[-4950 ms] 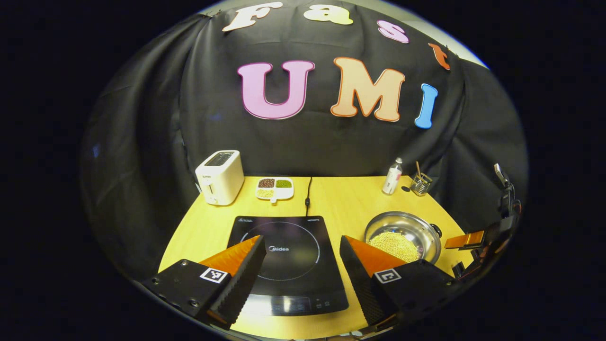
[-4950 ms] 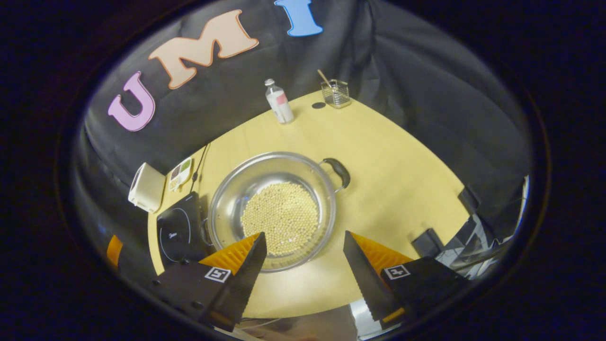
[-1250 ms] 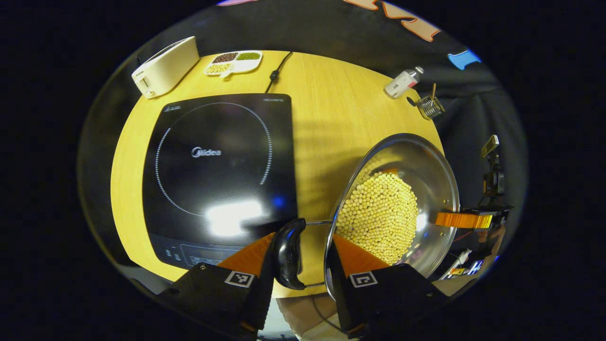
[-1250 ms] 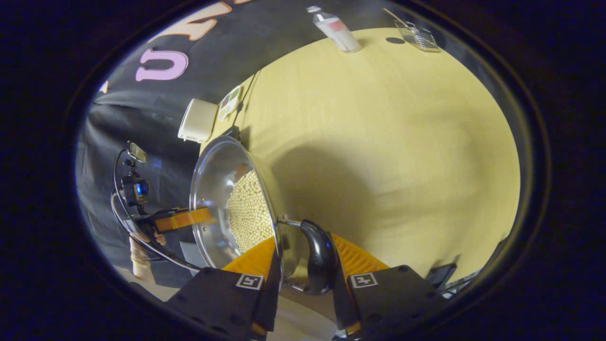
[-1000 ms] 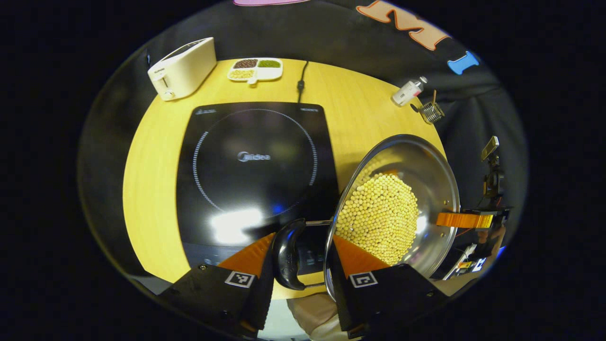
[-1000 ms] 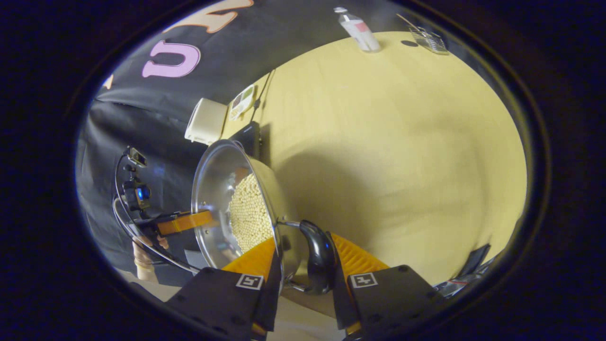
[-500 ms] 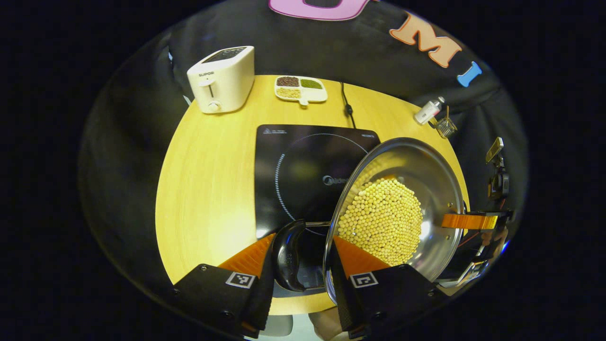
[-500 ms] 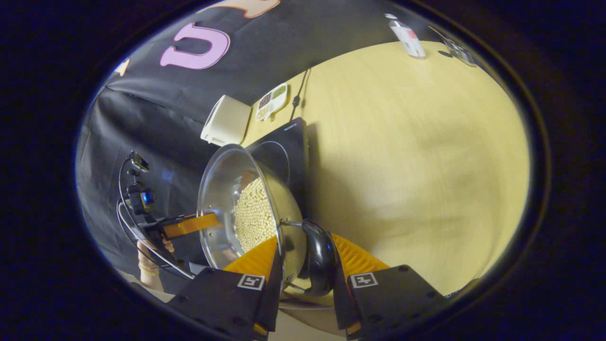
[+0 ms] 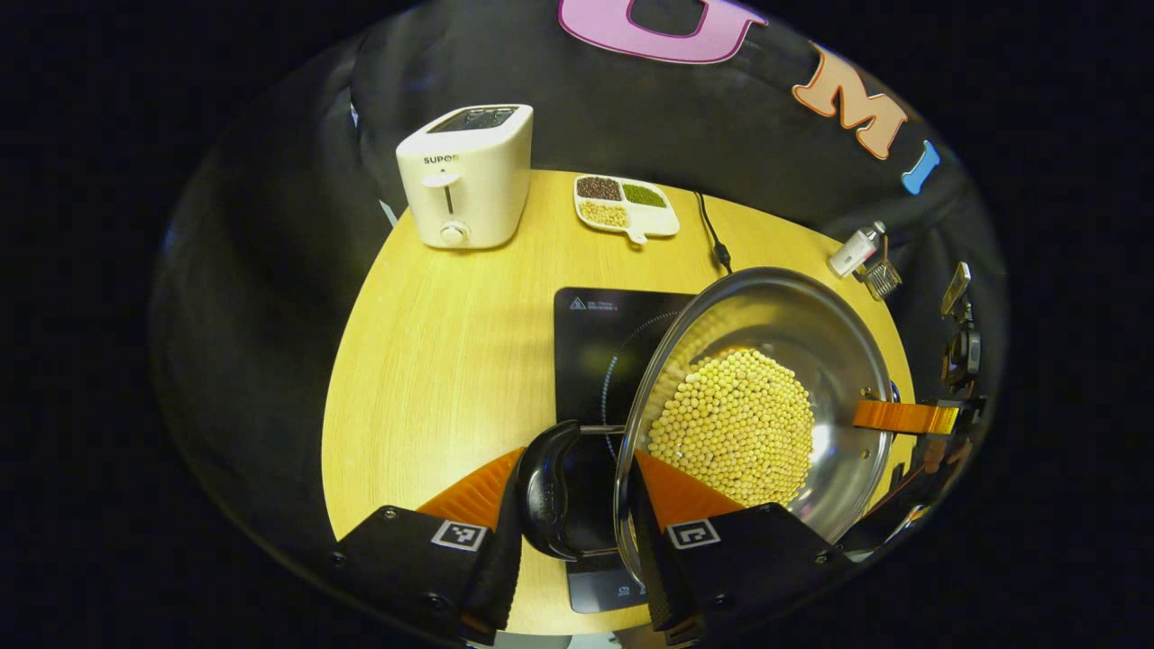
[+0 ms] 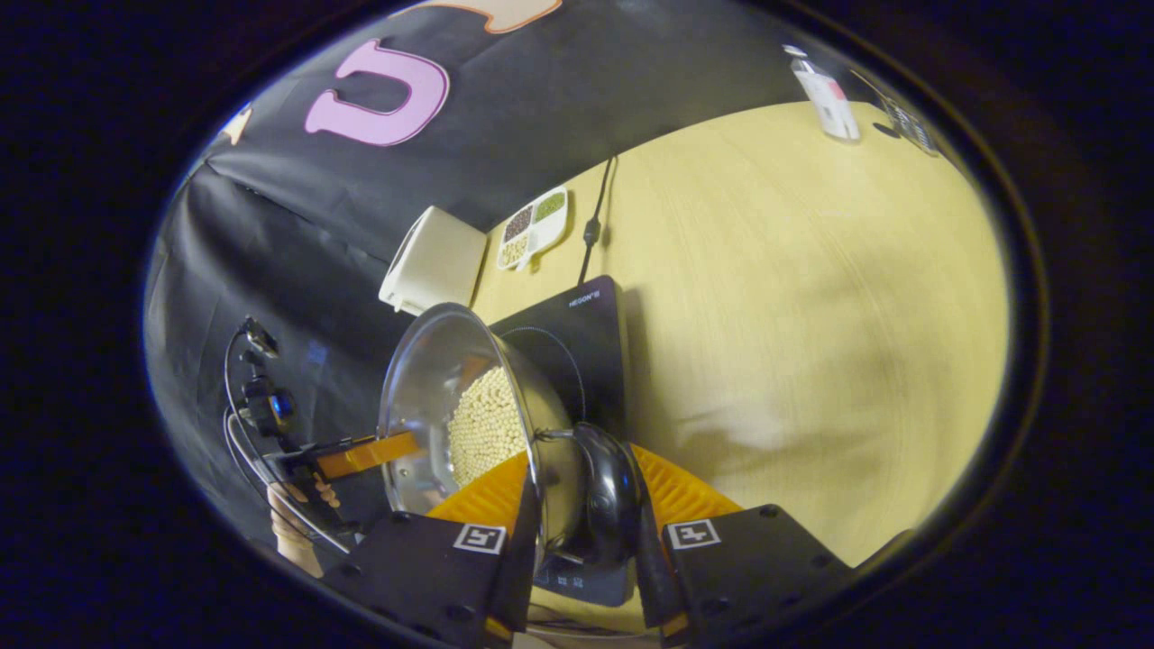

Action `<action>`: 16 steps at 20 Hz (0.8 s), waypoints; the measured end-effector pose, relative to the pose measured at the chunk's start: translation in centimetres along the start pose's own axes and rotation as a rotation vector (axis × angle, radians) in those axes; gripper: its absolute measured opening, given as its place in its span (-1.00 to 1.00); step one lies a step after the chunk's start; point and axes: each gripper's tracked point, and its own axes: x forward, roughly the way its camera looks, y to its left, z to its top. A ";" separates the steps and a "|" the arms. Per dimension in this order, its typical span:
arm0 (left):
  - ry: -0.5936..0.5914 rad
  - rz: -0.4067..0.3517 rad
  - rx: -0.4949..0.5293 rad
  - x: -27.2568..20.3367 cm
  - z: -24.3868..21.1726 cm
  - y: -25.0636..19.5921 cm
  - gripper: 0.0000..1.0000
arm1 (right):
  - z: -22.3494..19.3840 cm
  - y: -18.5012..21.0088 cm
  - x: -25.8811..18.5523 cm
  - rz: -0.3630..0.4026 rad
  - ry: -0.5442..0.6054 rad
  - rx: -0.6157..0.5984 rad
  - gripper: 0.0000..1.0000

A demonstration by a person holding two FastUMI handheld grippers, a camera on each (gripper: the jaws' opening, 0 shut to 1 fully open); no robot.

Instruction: First push the handle of the pot to place it horizontally, then grasp the pot with both hands and set it on the induction cooktop.

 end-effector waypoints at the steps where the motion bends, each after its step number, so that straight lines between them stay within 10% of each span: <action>1: -0.011 0.011 0.008 0.2 0.4 0.2 0.17 | 0.4 -0.1 0.1 -0.001 -0.006 0.000 0.02; 16: -0.051 0.062 -0.034 1.9 1.3 1.1 0.31 | 2.9 -1.1 1.5 -0.014 -0.078 -0.026 0.02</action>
